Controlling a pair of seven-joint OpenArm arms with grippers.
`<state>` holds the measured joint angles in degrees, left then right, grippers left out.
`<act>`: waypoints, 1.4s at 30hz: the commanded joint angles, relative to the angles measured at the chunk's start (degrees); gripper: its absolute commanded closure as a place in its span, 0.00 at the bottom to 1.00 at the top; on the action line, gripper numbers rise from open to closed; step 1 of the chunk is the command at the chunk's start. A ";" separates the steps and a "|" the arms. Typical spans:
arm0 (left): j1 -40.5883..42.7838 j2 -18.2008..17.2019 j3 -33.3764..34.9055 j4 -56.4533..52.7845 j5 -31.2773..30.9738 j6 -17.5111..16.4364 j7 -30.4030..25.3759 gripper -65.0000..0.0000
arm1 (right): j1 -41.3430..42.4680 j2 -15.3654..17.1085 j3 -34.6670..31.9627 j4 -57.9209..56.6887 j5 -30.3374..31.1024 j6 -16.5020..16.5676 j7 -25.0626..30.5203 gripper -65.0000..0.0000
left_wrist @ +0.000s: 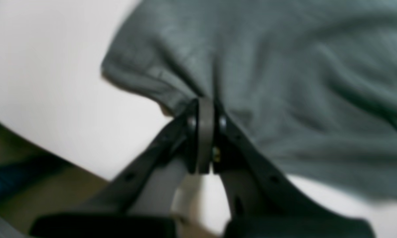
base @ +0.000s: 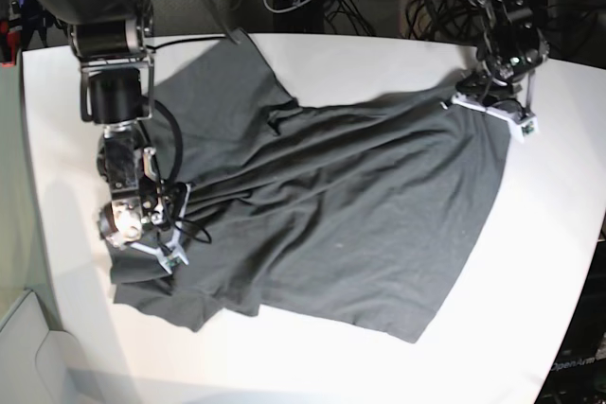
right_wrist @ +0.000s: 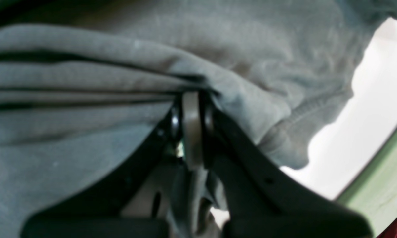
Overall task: Layout the t-shirt on the table in an organized manner, then fold the t-shirt properly
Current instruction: 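Drag the t-shirt edges with both grippers toward the robot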
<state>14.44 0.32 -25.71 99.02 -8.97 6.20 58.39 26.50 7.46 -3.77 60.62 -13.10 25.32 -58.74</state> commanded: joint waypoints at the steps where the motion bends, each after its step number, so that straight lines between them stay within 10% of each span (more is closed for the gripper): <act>1: 0.11 0.69 0.09 2.91 -0.48 0.09 1.79 1.00 | 2.29 0.23 -0.05 1.58 -0.30 -0.05 0.32 1.00; 11: -1.38 -2.29 -0.26 16.10 -0.48 0.09 11.28 1.00 | -4.22 4.01 -0.76 30.15 -0.22 0.13 -11.28 0.99; 18: 2.75 -7.66 0.09 16.01 -0.48 0.00 11.10 0.96 | -18.72 4.18 -0.76 47.91 0.14 0.22 -15.33 0.78; 30: 11.63 -17.33 8.00 13.81 0.05 0.00 -2.26 0.44 | -37.53 3.92 -9.55 52.13 -0.13 0.31 -10.67 0.60; 42: 10.93 -16.80 7.91 0.63 5.68 0.00 -15.09 0.23 | -38.77 4.18 -9.20 52.13 -0.22 0.31 -10.58 0.60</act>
<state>25.69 -15.99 -17.50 98.87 -3.62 5.96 44.10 -12.47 11.29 -13.19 111.77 -13.08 25.71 -69.63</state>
